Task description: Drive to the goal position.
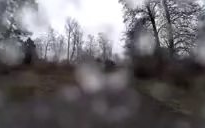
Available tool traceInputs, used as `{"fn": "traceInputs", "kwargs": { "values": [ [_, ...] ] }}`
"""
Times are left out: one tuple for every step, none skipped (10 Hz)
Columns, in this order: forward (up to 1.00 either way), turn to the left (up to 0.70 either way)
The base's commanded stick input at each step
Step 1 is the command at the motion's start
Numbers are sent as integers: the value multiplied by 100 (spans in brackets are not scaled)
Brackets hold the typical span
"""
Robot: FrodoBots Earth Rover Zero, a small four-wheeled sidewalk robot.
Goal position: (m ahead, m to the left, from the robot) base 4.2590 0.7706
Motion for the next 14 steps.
{"fn": "traceInputs", "kwargs": {
  "values": [
    [100, 0],
    [100, 0],
    [100, 0],
    [100, 0],
    [100, 0],
    [100, 0],
    [100, 0],
    [100, 0],
    [100, 0],
    [100, 0],
    [100, 0],
    [100, 0],
    [100, 0],
    [100, 0]
  ]
}}
